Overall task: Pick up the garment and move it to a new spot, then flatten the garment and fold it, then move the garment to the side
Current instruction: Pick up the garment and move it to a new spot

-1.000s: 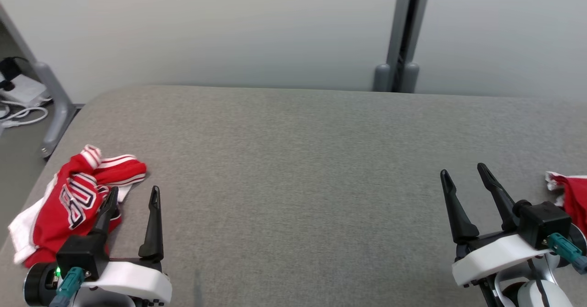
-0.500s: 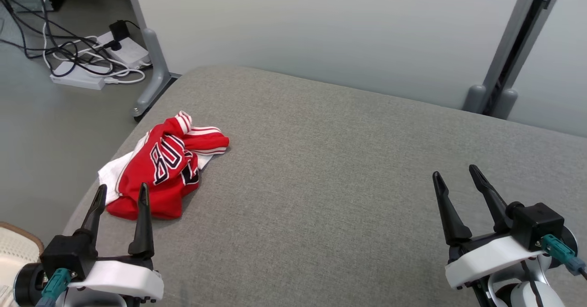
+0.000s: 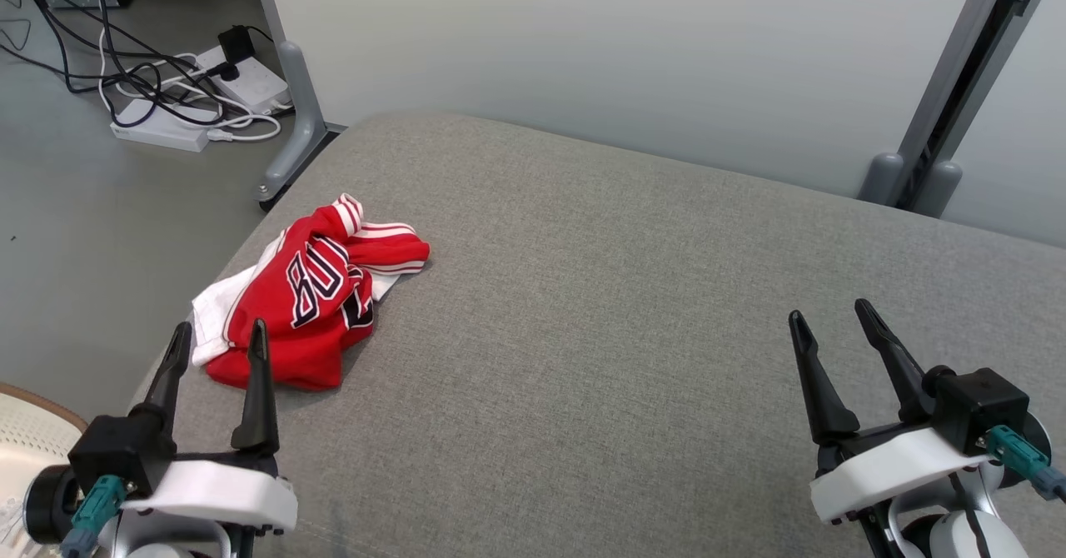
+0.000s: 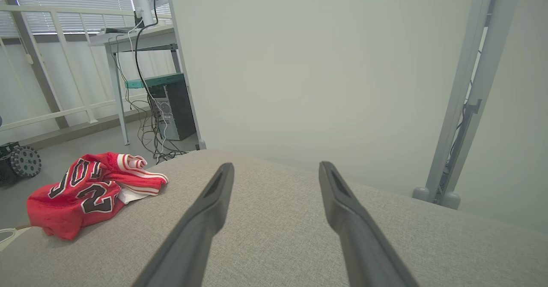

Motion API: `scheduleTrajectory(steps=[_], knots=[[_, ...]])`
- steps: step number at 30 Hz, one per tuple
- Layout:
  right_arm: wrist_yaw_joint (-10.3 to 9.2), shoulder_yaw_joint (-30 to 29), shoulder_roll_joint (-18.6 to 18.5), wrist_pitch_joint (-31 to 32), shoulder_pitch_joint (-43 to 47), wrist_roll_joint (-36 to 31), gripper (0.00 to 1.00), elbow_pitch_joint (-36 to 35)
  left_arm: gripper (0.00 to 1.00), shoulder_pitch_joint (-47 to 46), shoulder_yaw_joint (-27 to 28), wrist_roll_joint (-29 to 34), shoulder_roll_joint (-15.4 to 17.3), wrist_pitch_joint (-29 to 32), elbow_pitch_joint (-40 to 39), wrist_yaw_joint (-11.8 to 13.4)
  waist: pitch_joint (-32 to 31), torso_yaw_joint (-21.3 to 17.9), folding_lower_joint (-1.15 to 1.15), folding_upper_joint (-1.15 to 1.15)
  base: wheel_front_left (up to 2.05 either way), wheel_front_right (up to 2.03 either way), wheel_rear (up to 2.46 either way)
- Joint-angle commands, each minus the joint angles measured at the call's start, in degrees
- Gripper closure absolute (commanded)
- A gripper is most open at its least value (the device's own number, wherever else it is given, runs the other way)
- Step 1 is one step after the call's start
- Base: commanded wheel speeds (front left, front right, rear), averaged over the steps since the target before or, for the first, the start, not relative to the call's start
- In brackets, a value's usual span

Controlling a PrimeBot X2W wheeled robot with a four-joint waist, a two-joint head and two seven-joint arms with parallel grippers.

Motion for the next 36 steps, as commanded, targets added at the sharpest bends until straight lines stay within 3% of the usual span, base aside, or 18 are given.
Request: scheduleTrajectory(steps=[1, 7, 11, 22, 29, 30, 31, 36], knots=[[-0.04, -0.06, -0.06, 0.31, 0.12, -0.21, 0.00, -0.31, 0.00, -1.77, 0.24, -0.17, -0.08, -0.29, -0.18, -0.14, 0.38, -0.07, 0.00, 0.00, 0.00, 0.00, 0.00], [-0.04, 0.19, -0.99, 1.28, -1.52, -0.62, 0.00, -1.86, 0.00, -8.23, 0.63, 0.35, -0.50, -0.21, 0.08, -1.02, 3.04, -0.81, 0.00, 0.00, 0.00, 0.00, 0.00], [-0.04, 0.77, -2.05, 2.44, -2.94, -0.86, 0.00, -3.32, 0.00, -15.48, 0.40, -0.86, -0.80, 1.41, 4.67, -3.63, 6.52, -2.15, 0.00, 0.00, 0.00, 0.00, 0.00], [-0.04, 2.13, -4.85, 4.54, -7.52, -0.70, 0.00, -6.07, 0.00, -28.28, 0.07, -8.63, -3.89, 9.61, 33.20, -11.96, 16.26, -5.51, 0.00, 0.00, 0.00, 0.00, 0.00], [-0.04, 2.95, -5.96, 4.78, -9.44, -0.39, 0.00, -6.78, 0.00, -33.71, 0.18, -10.70, -5.50, 11.01, 49.26, -15.25, 19.15, -6.32, 0.00, 0.00, 0.00, 0.00, 0.00], [-0.04, 2.96, -6.09, 4.84, -9.65, -0.21, 0.00, -6.76, 0.71, -35.02, 0.00, -10.61, -5.67, 10.53, 52.04, -16.13, 19.46, -6.44, 0.00, 0.00, 0.00, 0.00, 0.00], [-0.04, 2.91, -6.14, 4.80, -9.68, -0.13, 0.00, -6.68, 1.00, -35.67, 0.12, -10.66, -5.67, 10.00, 53.14, -16.37, 19.52, -6.47, 0.00, 0.00, 0.00, 0.00, 0.00], [-0.04, 2.40, -6.08, 4.18, -9.66, -0.09, 0.00, -6.05, 1.00, -38.20, -0.06, -8.75, -4.29, 3.54, 55.97, -16.21, 18.60, -7.04, 0.00, 0.00, 0.00, 0.00, 0.00]])
